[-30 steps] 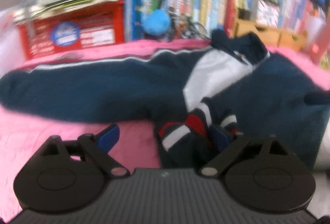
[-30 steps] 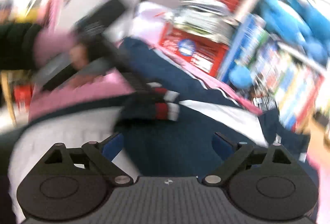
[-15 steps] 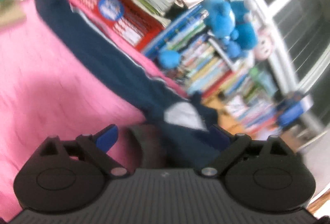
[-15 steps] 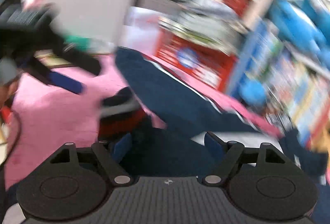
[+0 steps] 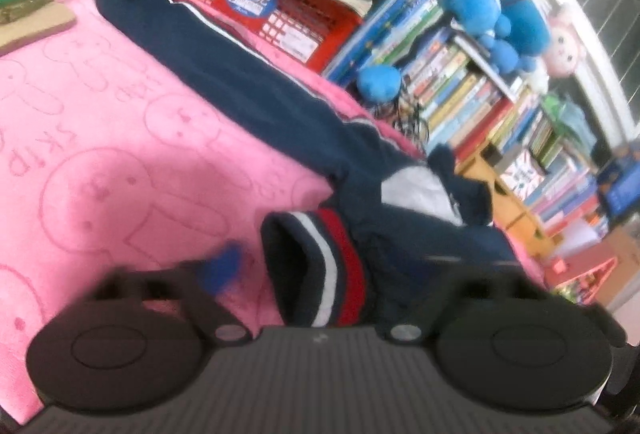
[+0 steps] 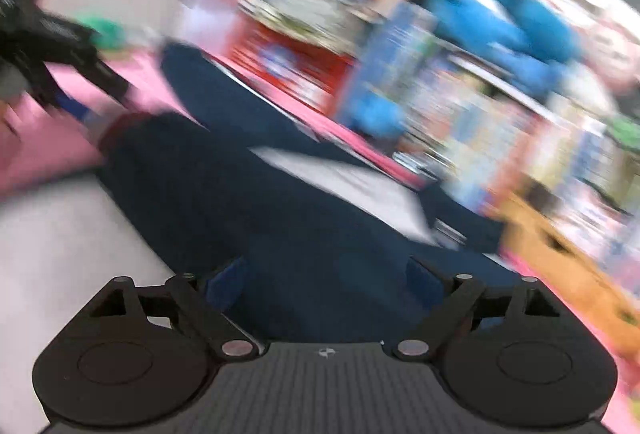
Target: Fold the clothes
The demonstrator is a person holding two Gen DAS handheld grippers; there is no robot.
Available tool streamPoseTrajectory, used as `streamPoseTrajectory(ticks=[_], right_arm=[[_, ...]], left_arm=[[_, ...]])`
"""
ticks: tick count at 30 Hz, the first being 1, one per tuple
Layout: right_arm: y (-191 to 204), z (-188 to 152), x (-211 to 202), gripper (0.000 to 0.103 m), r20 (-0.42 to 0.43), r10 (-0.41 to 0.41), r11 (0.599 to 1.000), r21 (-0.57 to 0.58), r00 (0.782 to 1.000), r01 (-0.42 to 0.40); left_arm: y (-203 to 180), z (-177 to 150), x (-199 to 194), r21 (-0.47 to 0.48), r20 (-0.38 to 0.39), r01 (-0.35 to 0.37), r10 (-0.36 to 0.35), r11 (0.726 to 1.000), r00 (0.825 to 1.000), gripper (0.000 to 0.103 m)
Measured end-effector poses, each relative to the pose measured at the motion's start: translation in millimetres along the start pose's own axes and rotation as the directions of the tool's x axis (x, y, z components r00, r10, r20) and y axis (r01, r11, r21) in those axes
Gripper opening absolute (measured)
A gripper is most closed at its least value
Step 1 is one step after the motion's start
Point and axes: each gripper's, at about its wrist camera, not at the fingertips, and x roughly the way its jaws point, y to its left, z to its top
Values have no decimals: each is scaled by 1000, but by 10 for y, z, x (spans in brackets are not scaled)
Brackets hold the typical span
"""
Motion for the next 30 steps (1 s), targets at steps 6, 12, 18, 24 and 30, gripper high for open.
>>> streamPoseTrajectory(ticks=[6,12,18,24,30], right_arm=[[-501,-647,18,90,-171,-247,969,-24,954,247],[-533,-708,266,92,-128,-277,960,-76,952,269],[-832,-609,556,34,-139,-440,896,-3,887,444],[-1353,-888,440,37,-240,-480,837,162,844,523],[-1436,-1103,337,43,-293,-455,825,217,841,522]], left_arm=[[-121,-13,75,-4,-8,20,-20,1000,1000,46],[-415,18,134,69,42,-46,43,997,998,6],[-1102,302,283,221,138,42,-74,974,988,6],[-1708,374,880,346,131,57,-109,936,985,6],[-1623,310,1442,361,55,-34,15,932,998,6]])
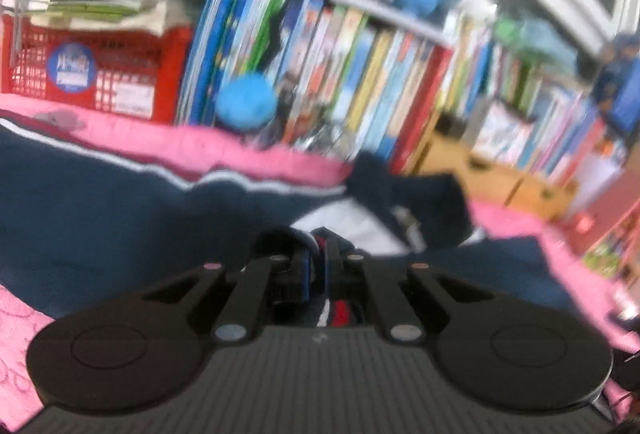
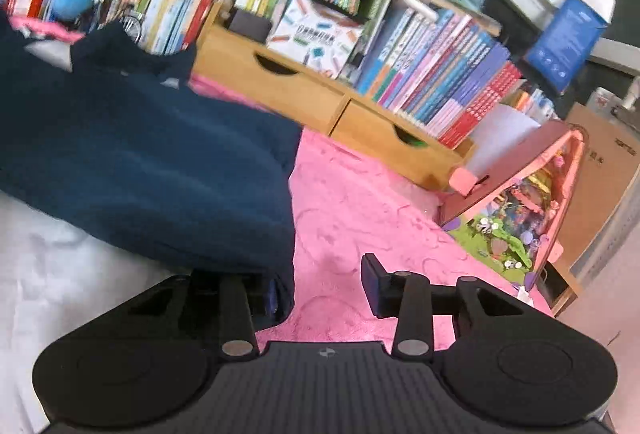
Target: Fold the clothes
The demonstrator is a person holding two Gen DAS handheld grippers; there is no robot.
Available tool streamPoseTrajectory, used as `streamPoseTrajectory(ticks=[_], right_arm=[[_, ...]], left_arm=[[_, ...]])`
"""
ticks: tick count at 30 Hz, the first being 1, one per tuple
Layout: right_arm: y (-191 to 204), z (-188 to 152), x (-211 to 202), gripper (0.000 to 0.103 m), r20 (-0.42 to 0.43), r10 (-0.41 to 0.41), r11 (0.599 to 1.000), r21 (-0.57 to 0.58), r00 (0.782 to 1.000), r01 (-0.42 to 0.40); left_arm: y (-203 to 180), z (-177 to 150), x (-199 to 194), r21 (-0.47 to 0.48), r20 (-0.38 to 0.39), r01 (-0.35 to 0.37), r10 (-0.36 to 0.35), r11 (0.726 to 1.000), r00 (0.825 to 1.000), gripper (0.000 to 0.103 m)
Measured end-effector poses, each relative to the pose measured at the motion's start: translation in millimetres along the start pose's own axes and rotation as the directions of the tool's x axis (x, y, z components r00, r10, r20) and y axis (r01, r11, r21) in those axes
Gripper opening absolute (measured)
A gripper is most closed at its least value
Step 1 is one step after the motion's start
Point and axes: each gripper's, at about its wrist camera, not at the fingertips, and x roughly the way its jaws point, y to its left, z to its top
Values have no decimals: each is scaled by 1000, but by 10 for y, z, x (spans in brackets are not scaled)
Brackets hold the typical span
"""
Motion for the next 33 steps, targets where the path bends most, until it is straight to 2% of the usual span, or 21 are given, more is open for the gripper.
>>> streamPoseTrajectory(ticks=[3,5,7,9,11,13,15,17,18,20,22,24,27,28,31,33], right_arm=[[-22,4,41,47,-9,1,1000,-15,1000,-1],[-56,26,66,47,-13,-6,1000,-5,1000,6],[-97,49,67,49,-14,-9,999,37,1000,10],[-130,51,79,49,-32,9,998,59,999,-7],[-157,32,97,50,-58,39,998,50,998,-36],[-178,2,66,53,-69,61,998,34,996,-59],[-205,-22,9,56,-79,80,997,27,994,-78],[-248,-28,-77,59,-86,126,991,50,988,-122],[-300,-24,-141,62,-83,185,980,84,979,-178],[-433,-14,-289,84,-49,323,935,171,945,-310],[-554,34,-444,90,16,412,879,257,911,-402],[-583,155,-515,90,64,462,829,323,885,-456],[-399,405,-434,87,85,507,778,384,858,-498],[-295,489,-366,81,85,525,763,395,847,-512],[89,669,-113,57,42,537,771,382,843,-510],[269,681,34,50,-3,508,799,374,861,-470]], left_arm=[[55,76,169,-19,-14,-8,8,1000,1000,6],[41,234,172,-48,37,33,-32,998,999,6],[-11,325,78,-16,126,66,-64,998,990,7],[-44,331,68,30,138,56,-60,998,989,8],[-8,246,214,73,53,21,-25,997,998,9],[52,126,381,103,-38,-12,16,995,999,9],[115,0,487,110,-83,-35,44,993,996,11],[119,-57,535,136,-96,-39,53,990,994,13],[108,-75,543,158,-95,-42,58,986,994,13],[91,-109,547,190,-89,-46,64,981,994,14],[92,-138,543,198,-86,-43,61,979,994,14],[129,-128,554,179,-90,-31,48,983,995,15],[171,-98,563,141,-98,-12,25,990,995,16],[181,-96,568,133,-99,-7,20,991,995,16],[198,-91,568,130,-106,8,6,991,994,17],[211,-89,536,173,-120,31,-10,984,993,18]])
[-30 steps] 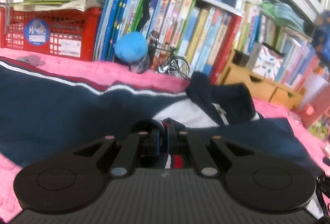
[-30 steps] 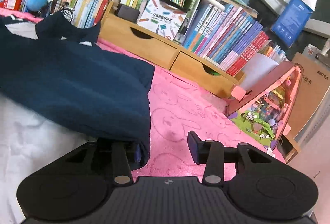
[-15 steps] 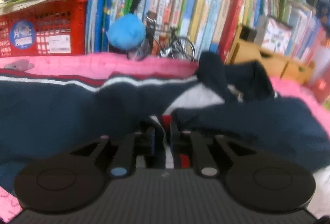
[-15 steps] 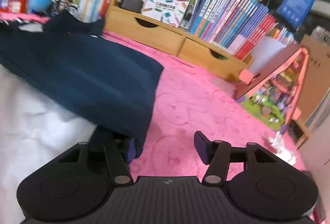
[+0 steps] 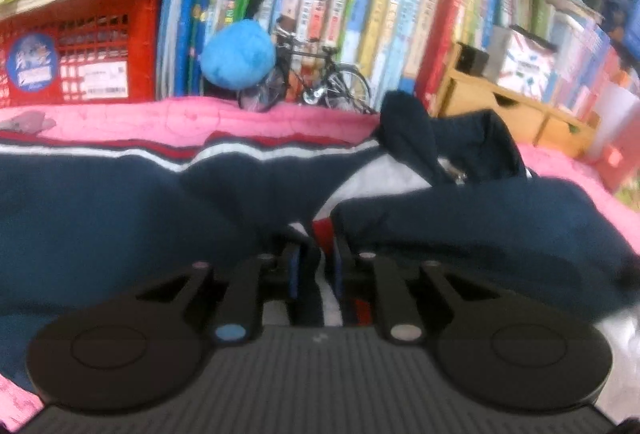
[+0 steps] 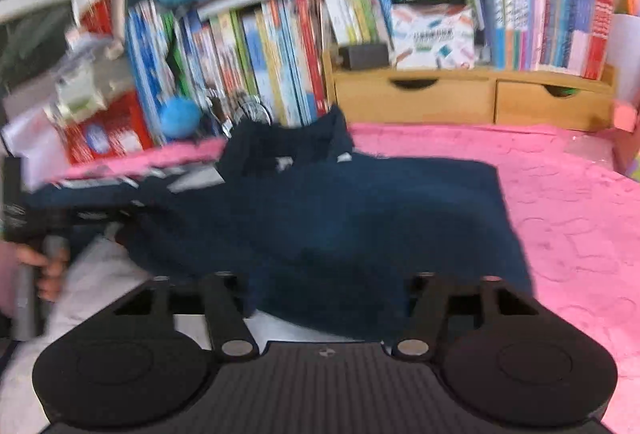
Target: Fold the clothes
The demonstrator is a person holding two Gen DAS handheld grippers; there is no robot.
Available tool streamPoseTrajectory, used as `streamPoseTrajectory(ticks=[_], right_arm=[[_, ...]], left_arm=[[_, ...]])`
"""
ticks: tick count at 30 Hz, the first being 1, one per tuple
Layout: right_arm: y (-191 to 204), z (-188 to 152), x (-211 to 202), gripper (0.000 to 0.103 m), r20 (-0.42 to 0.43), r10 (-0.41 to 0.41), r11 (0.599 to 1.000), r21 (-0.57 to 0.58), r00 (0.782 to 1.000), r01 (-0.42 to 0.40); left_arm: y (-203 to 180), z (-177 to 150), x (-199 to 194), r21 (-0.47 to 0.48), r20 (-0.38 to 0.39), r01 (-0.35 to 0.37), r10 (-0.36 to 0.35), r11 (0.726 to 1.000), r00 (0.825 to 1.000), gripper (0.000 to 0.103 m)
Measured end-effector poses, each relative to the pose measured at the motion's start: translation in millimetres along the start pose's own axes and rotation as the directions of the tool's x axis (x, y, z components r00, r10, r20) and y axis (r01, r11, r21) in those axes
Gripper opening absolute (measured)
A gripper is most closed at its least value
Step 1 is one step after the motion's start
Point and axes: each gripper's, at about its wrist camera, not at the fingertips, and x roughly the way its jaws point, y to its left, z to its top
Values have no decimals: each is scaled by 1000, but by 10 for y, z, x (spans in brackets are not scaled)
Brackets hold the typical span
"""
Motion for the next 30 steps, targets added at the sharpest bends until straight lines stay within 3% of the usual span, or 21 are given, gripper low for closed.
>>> streamPoseTrajectory(ticks=[2,3,5,7,10,13,14,16,19,23,25,28,30], right_arm=[[-72,-57,126,42,-42,-65,998,6,997,65],[-138,-101,156,40,-62,-100,995,6,993,101],[-218,-180,129,32,-50,-194,980,-64,980,191],[-271,-248,84,35,-22,-294,947,-139,956,288],[-291,-295,35,38,-4,-404,903,-164,915,398],[-246,-252,-42,40,4,-455,881,-141,891,451],[-225,-218,-86,41,7,-431,896,-118,902,429],[-156,-111,-109,47,8,-314,947,-67,949,314],[28,75,42,49,0,-140,990,-26,990,140],[317,199,425,49,-13,-44,997,-60,999,43],[360,246,662,49,-40,-21,998,-60,999,18],[246,287,982,47,-78,-58,997,-52,995,54],[57,315,1056,47,-51,-126,989,-86,991,122]], left_arm=[[42,-4,-49,51,-14,29,-29,998,999,21],[87,1,-73,54,-19,42,-41,998,999,28],[185,31,-85,18,-26,52,-52,998,998,37],[273,79,-116,-57,-20,75,-76,996,997,37],[142,133,-374,-87,86,87,-79,992,993,35],[-134,148,-562,-14,154,124,-120,992,981,37],[-224,148,-583,12,160,137,-137,991,978,37],[-332,123,-439,39,110,147,-151,988,982,37],[-395,30,-96,63,-22,91,-89,994,996,37],[-546,-119,-55,199,-33,23,-17,980,999,40],[-576,-160,-64,224,-22,8,-3,975,1000,43],[-575,-198,-72,230,-8,6,-4,973,1000,44],[-536,-181,-71,204,-10,24,-23,979,1000,44]])
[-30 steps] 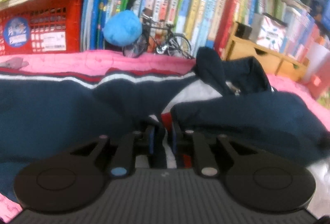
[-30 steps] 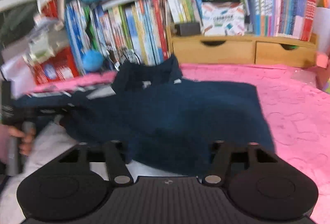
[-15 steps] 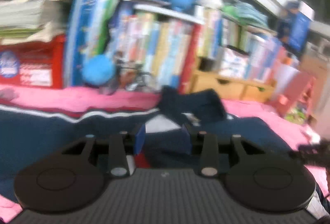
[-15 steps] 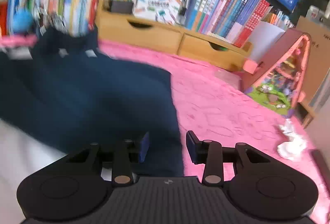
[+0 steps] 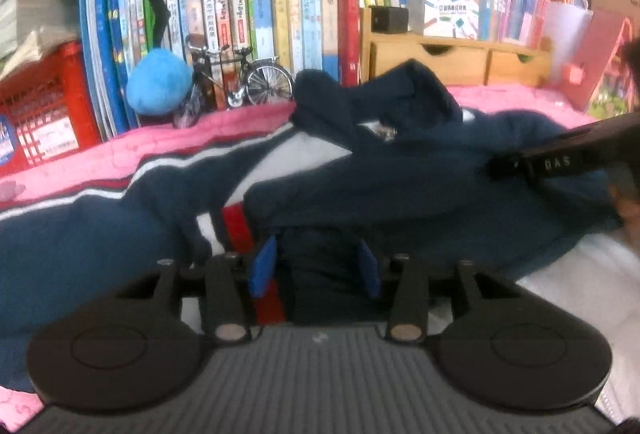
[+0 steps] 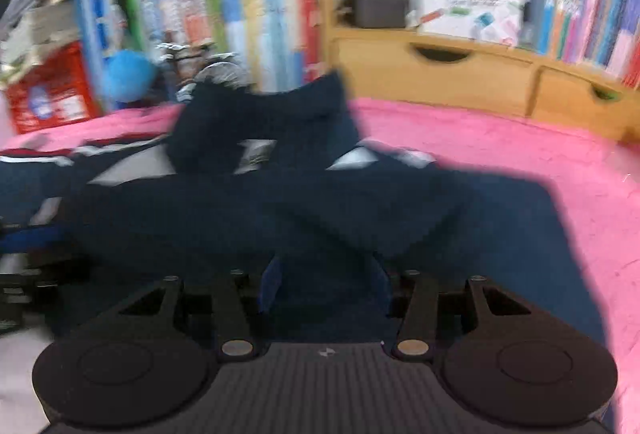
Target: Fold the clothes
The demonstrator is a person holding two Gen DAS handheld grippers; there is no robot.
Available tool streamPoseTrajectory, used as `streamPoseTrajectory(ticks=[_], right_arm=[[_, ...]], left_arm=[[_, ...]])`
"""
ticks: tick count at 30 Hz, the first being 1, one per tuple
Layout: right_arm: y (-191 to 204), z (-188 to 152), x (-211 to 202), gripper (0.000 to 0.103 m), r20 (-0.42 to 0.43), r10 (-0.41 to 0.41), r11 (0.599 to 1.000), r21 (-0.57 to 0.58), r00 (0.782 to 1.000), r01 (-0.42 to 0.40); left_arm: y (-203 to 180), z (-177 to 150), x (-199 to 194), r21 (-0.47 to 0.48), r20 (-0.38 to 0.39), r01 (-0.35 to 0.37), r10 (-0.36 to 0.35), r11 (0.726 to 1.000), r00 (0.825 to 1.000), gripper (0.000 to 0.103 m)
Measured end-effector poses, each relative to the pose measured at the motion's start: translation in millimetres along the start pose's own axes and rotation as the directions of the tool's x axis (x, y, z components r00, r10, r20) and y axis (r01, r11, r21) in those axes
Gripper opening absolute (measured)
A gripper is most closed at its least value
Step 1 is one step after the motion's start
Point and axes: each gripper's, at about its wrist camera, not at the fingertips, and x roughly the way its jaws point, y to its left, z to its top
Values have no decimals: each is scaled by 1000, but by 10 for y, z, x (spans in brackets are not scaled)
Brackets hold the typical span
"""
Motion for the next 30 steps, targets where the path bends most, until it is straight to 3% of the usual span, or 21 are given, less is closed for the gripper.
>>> streamPoseTrajectory(ticks=[3,6,8,10,15,17,19,23,27,30], right_arm=[[-533,70,118,49,-8,-77,994,76,997,77],[-1046,146,196,49,-43,-213,968,129,976,217],[-1186,149,148,52,-62,-380,918,96,923,385],[-1219,84,-70,50,-19,-443,895,50,896,444],[-1150,-242,-815,51,71,-210,972,119,975,201],[-1033,-393,-999,51,73,-105,988,117,992,96],[-937,-517,-1053,51,39,-54,994,94,998,50],[-972,-733,-1013,51,-55,-184,981,59,981,187],[-991,-661,-1184,48,-22,-310,949,60,950,311],[-882,-532,-1307,48,35,-207,976,72,978,204]], left_arm=[[4,6,-1,-8,0,10,-10,1000,1000,45],[-26,10,6,6,-6,12,-12,1000,1000,50],[-37,0,9,8,-9,17,-17,1000,1000,54],[-34,1,10,7,-10,30,-30,1000,999,58],[-20,4,15,-2,-10,50,-50,999,999,62],[-3,4,12,-13,-7,63,-63,998,998,65],[41,4,8,-40,0,89,-90,995,996,68],[121,10,-34,-105,23,117,-115,988,993,68],[149,62,-247,-141,91,112,-100,984,991,69],[254,104,-292,-216,114,118,-95,969,989,70]])
